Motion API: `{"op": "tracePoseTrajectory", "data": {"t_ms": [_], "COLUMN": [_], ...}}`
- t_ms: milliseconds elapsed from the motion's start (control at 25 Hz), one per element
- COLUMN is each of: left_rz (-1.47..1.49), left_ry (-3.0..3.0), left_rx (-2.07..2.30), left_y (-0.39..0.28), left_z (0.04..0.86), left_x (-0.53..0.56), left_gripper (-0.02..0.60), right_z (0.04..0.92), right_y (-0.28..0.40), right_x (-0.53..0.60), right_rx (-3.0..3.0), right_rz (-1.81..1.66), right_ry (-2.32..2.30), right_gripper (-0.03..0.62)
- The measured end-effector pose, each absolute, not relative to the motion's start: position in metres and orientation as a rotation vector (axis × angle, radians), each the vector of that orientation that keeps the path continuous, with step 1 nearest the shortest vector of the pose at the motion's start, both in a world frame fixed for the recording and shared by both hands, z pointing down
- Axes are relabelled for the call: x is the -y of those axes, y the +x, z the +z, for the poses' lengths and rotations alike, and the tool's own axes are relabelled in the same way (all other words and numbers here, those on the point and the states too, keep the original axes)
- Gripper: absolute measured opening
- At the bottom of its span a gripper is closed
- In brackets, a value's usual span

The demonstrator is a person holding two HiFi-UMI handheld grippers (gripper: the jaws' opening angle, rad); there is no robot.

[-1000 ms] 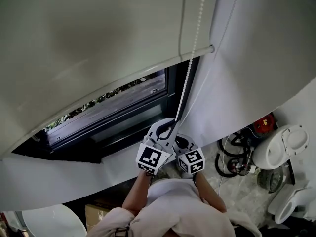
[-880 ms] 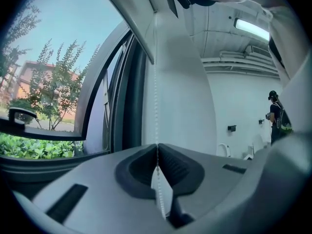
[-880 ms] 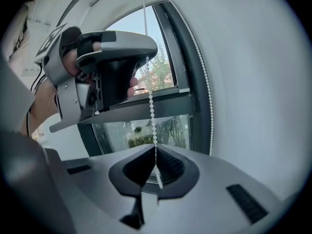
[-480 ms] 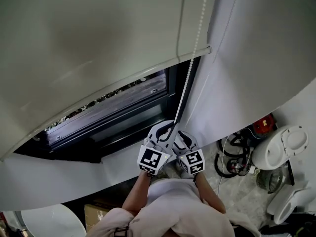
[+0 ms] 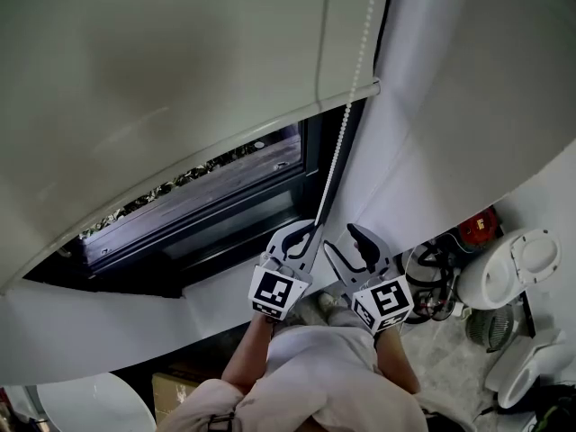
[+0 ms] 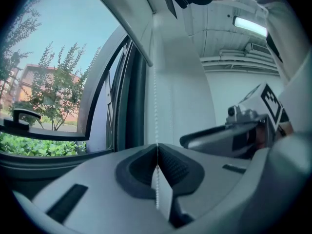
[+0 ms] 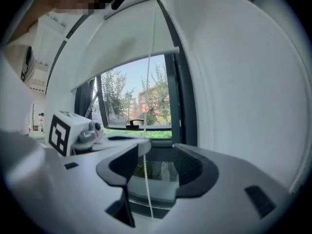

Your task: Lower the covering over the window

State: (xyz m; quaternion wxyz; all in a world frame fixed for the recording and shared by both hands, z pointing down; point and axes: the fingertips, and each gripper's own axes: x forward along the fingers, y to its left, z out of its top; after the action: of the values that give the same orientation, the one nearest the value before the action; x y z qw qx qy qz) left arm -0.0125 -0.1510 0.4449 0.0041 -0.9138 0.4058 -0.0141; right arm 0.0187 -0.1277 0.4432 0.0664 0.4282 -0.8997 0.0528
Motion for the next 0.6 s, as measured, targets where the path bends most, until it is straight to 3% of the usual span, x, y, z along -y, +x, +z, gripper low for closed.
{"op": "tracePoseTrajectory", "data": {"t_ms": [600], "left_rz": [-0.055], "left_ry": [-2.86], "left_rx": [-1.26], "left_y": [-0.006], "left_z": [0.446], "left_x": [0.143], "left_gripper": [0.017], "right_z": [0.318], "right_y": [-0.014], "right_x": [0.152], "right_rx": [2.923], "right_rz": [-0.178], "right_ry": [1.199], "right_gripper": [0.167]}}
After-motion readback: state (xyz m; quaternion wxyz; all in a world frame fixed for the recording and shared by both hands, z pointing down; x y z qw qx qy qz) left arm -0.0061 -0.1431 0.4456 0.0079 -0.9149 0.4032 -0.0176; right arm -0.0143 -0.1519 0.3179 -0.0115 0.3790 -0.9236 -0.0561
